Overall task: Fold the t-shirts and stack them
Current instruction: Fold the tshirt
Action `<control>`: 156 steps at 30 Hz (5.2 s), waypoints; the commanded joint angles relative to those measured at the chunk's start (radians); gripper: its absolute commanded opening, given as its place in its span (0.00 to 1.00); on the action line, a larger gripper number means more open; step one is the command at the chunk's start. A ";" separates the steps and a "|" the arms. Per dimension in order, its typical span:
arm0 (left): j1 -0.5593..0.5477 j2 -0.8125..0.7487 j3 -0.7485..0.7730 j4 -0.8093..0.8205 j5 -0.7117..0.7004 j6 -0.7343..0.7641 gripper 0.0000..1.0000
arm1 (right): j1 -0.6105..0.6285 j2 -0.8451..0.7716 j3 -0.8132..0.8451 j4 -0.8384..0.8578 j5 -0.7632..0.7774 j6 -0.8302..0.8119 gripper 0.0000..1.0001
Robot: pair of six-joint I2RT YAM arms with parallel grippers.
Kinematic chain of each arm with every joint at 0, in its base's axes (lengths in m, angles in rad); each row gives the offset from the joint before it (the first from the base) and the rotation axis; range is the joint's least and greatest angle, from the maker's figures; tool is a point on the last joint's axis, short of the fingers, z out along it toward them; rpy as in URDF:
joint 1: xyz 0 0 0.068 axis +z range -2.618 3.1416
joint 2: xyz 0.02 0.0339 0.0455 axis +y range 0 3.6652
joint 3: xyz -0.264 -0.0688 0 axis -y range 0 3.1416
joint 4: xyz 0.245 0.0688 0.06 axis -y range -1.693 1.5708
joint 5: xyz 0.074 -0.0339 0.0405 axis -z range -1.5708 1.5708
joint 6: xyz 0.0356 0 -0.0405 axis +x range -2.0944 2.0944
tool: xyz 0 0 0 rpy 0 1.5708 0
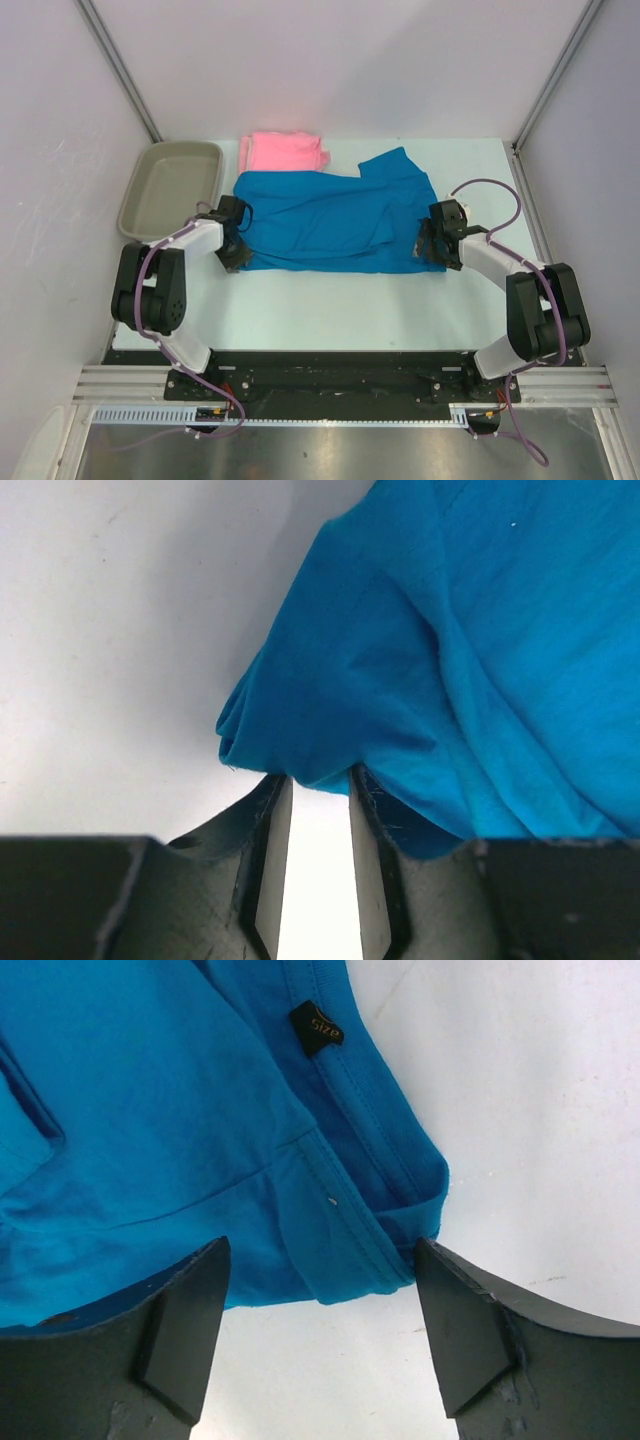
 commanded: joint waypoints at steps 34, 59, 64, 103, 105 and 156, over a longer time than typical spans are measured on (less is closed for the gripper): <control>0.019 -0.128 -0.043 0.001 -0.050 0.009 0.00 | -0.060 -0.081 -0.010 -0.117 0.103 0.031 0.00; 0.022 -0.582 -0.319 -0.116 0.048 -0.008 0.00 | 0.018 -0.438 -0.122 -0.433 0.092 0.250 0.00; 0.022 -0.662 -0.360 -0.153 0.086 -0.022 0.00 | 0.098 -0.466 -0.131 -0.500 0.138 0.359 0.00; -0.092 -0.698 -0.095 -0.262 0.052 0.017 1.00 | 0.316 -0.441 -0.074 -0.402 0.112 0.398 0.82; -0.092 -0.596 -0.078 -0.205 0.084 0.021 1.00 | 0.316 -0.392 -0.065 -0.309 0.071 0.342 0.81; -0.093 -0.334 -0.121 -0.006 0.135 0.021 1.00 | 0.405 -0.136 -0.070 -0.152 0.014 0.310 0.29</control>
